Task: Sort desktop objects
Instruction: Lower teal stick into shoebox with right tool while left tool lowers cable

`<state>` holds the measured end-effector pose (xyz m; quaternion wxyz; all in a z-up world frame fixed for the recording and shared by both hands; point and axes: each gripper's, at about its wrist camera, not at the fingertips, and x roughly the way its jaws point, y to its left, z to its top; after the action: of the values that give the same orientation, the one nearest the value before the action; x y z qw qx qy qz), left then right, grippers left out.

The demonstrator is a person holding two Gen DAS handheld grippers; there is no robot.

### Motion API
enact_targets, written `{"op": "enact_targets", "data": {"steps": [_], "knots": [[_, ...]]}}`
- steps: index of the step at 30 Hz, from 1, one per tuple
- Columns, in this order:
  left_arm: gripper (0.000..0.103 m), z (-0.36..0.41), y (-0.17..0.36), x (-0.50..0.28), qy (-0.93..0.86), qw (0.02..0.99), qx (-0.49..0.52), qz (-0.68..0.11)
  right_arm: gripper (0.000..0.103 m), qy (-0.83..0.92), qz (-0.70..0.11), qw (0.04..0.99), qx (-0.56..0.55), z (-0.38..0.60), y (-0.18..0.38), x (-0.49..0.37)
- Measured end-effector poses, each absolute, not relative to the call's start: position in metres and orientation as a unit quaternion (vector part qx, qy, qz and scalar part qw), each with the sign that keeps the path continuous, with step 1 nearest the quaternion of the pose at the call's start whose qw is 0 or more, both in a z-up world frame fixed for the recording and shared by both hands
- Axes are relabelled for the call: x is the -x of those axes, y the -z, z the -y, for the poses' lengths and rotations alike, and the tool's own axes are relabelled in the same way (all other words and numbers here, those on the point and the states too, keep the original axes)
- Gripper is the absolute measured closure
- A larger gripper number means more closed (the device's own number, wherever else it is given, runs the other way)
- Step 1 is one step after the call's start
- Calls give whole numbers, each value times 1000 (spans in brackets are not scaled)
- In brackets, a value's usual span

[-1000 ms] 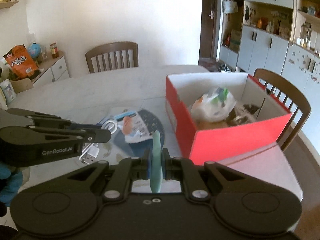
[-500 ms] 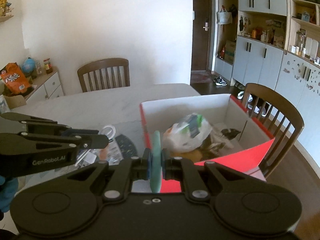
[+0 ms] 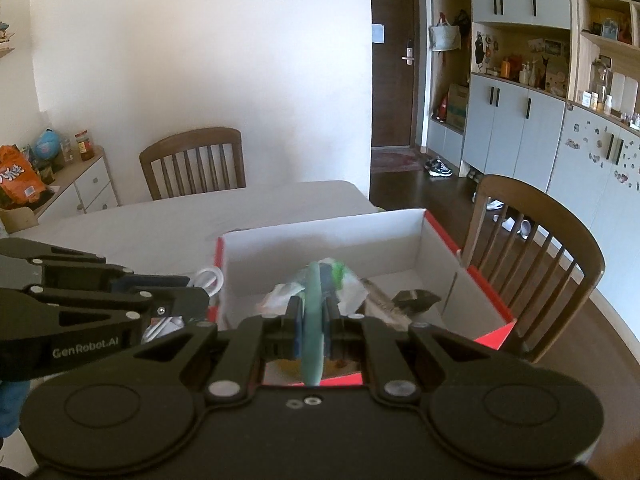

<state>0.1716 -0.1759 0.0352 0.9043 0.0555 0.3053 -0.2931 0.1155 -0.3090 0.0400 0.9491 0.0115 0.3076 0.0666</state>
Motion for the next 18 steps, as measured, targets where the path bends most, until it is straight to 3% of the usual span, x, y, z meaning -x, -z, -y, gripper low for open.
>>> {"op": "enact_targets", "data": {"steps": [18], "knots": [[93, 260, -18, -215, 297, 893, -87, -326, 93, -71, -322, 944, -1, 370, -21, -173]]}}
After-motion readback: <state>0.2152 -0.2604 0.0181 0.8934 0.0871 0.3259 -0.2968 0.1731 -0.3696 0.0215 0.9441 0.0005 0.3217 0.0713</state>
